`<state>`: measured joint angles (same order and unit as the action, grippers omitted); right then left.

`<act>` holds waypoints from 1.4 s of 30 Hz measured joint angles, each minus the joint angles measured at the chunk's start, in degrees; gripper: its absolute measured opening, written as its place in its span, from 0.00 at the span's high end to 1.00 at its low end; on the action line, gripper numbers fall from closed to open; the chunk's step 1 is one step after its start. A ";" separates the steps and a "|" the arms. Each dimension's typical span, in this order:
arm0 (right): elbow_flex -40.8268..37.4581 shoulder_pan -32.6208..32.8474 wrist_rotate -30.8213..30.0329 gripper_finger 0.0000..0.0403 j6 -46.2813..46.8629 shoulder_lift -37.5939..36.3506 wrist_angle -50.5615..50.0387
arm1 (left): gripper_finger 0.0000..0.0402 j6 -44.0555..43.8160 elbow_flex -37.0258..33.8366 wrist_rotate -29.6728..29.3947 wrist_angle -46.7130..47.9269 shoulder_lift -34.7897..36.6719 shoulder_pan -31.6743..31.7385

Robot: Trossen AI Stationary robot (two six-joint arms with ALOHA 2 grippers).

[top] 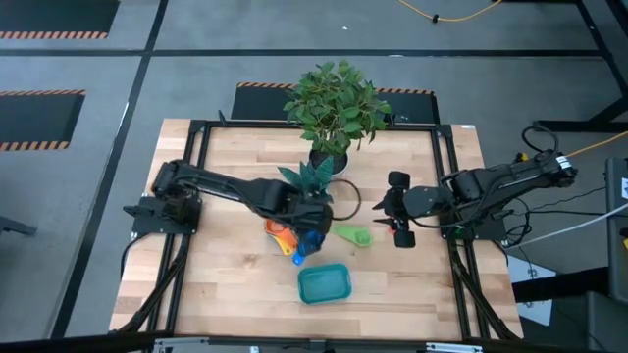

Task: Nest measuring cups in basket
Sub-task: Stack the blue measuring cup on top of the orange measuring cup

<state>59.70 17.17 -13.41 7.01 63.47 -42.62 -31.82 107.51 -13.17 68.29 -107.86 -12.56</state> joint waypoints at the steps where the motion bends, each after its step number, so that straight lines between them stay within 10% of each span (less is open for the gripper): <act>1: 0.01 0.00 -0.04 0.62 0.00 0.34 0.18 | 1.00 -3.31 0.06 -1.25 2.09 0.44 -0.40; 18: 0.00 0.00 -0.04 0.62 -6.23 1.74 0.35 | 1.00 -53.64 -4.49 -11.56 15.29 2.94 -8.01; 42: 0.00 0.00 -0.03 0.62 -8.81 1.74 0.32 | 0.98 -65.20 -17.49 -7.36 14.24 2.87 -3.54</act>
<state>59.70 17.17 -13.43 -1.81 65.21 -42.30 -97.02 90.02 -20.52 82.53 -104.99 -16.10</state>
